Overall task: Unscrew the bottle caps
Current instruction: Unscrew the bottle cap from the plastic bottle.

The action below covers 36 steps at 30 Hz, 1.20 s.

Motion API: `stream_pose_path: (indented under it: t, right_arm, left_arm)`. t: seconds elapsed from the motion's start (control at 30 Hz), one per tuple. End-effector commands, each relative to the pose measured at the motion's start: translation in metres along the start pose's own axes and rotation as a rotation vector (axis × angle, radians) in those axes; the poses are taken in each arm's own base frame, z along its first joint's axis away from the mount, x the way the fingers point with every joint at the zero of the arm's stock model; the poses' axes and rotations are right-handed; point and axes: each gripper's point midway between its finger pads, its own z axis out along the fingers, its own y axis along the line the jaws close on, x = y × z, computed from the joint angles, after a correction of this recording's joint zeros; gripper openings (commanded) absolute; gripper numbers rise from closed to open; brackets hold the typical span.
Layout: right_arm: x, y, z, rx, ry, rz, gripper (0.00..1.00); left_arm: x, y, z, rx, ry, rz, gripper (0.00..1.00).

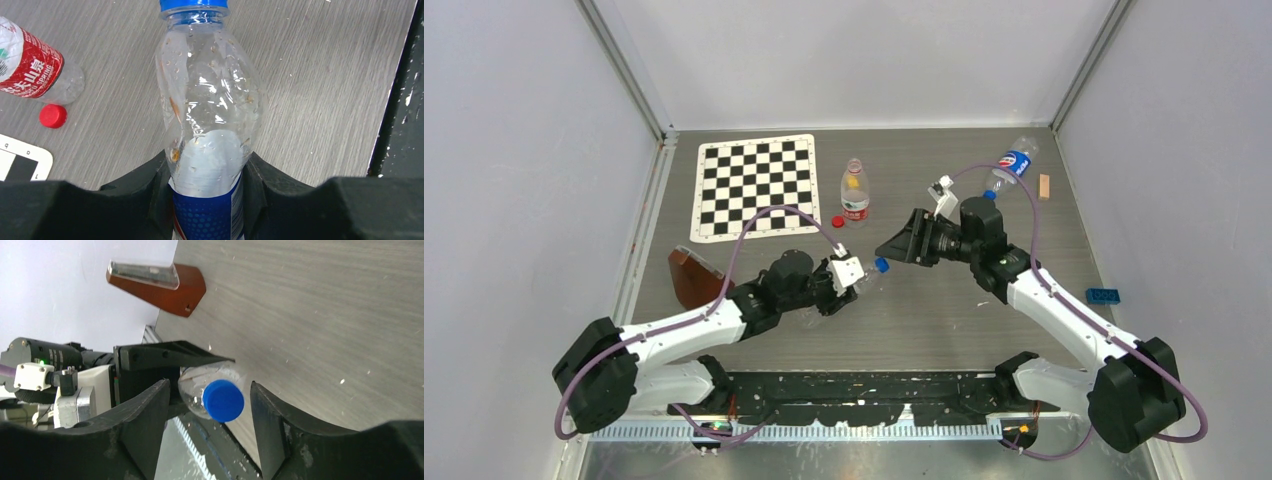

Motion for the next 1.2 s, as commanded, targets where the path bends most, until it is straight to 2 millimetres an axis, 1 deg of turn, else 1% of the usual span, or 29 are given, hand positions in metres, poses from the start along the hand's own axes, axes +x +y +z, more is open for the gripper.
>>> stream_pose_path:
  t: [0.0,0.03,0.17,0.27,0.4,0.5,0.57,0.63,0.8,0.83,0.87,0.93,1.07,1.17]
  right_arm:
    - [0.013,0.018,-0.008,-0.082,0.102,-0.054,0.63]
    - [0.014,0.019,-0.008,-0.085,0.106,-0.058,0.61]
    - [0.021,0.022,-0.012,-0.12,0.132,-0.079,0.59]
    - [0.016,0.014,-0.011,-0.068,0.102,-0.081,0.58]
    - [0.014,0.014,-0.006,-0.084,0.107,-0.068,0.54]
    - [0.012,0.007,0.001,-0.058,0.101,-0.051,0.5]
    - [0.009,0.007,0.003,-0.059,0.089,-0.031,0.47]
    - [0.003,0.016,0.007,-0.116,0.068,-0.039,0.46]
    - [-0.001,0.006,0.013,-0.085,0.067,-0.01,0.44]
    - [-0.001,0.006,0.013,-0.094,0.067,-0.009,0.44]
    - [0.0,0.006,0.014,-0.098,0.075,-0.002,0.41]
    - [0.003,0.007,0.015,-0.12,0.095,-0.004,0.39]
    - [0.009,0.008,0.015,-0.139,0.129,-0.012,0.39]
    - [0.014,0.01,0.013,-0.156,0.153,-0.016,0.46]
  left_arm:
    - [-0.017,0.013,0.0,-0.07,-0.05,0.103,0.1]
    - [-0.018,0.014,0.0,-0.079,-0.054,0.105,0.09]
    - [-0.019,0.017,-0.003,-0.098,-0.059,0.107,0.1]
    - [-0.02,0.016,-0.004,-0.097,-0.067,0.109,0.09]
    - [-0.02,0.012,-0.004,-0.078,-0.075,0.115,0.08]
    - [-0.018,0.01,-0.003,-0.067,-0.07,0.124,0.06]
    - [-0.015,0.008,-0.003,-0.054,-0.063,0.137,0.05]
    - [-0.014,0.009,-0.004,-0.056,-0.059,0.148,0.05]
    - [-0.013,0.008,-0.006,-0.056,-0.07,0.177,0.05]
    - [-0.012,0.009,-0.007,-0.057,-0.07,0.184,0.05]
    - [-0.012,0.01,-0.007,-0.064,-0.068,0.187,0.05]
    - [-0.011,0.01,-0.008,-0.066,-0.065,0.193,0.05]
    - [-0.012,0.011,-0.008,-0.068,-0.065,0.198,0.05]
    - [-0.011,0.012,-0.006,-0.067,-0.058,0.198,0.05]
